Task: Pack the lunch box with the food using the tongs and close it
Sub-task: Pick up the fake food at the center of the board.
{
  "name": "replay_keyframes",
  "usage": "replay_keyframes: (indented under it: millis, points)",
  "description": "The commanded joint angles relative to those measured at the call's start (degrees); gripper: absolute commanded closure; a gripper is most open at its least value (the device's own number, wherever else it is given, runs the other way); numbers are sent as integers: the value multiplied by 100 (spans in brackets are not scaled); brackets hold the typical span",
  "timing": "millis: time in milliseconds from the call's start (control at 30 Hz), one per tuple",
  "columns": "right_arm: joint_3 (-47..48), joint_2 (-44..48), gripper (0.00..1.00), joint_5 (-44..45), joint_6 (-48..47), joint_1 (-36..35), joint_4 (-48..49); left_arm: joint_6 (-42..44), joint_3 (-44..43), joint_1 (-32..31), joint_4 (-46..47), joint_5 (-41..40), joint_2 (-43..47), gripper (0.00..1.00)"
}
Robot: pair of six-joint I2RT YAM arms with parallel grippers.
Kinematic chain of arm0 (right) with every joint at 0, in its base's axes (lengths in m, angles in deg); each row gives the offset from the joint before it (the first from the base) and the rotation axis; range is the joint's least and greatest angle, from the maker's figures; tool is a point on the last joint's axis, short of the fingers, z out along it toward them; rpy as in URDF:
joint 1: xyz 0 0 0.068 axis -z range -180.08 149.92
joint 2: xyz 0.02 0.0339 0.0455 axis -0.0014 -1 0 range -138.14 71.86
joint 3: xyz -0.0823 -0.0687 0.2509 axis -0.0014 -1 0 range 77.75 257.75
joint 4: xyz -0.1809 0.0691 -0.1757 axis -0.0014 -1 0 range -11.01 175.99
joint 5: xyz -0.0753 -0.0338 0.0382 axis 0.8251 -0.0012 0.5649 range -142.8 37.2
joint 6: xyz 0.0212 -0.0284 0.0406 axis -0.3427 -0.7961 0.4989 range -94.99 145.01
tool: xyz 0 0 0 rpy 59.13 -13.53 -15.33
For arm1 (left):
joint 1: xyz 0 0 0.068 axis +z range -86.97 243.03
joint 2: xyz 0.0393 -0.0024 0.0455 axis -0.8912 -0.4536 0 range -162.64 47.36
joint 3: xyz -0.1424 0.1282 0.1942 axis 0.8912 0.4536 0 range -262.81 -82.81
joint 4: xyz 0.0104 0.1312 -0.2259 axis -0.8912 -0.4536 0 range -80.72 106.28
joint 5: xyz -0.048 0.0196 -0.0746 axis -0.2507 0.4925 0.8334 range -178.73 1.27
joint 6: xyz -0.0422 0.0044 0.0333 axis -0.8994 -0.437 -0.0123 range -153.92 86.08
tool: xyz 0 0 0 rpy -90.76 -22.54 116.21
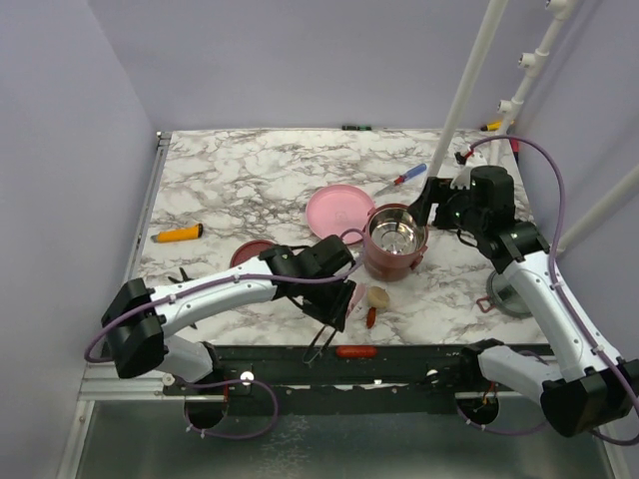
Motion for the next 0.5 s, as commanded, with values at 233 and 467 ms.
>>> replay_keyframes:
  millis: [233,467]
  points:
    - [-85,378,23,-239,-16,26,109,-265,-890,-612,33,-1274,-1244,47]
    - [-90,341,23,-289,-56,26,218,-259,-1261,-785,54,-1307,-1640,44]
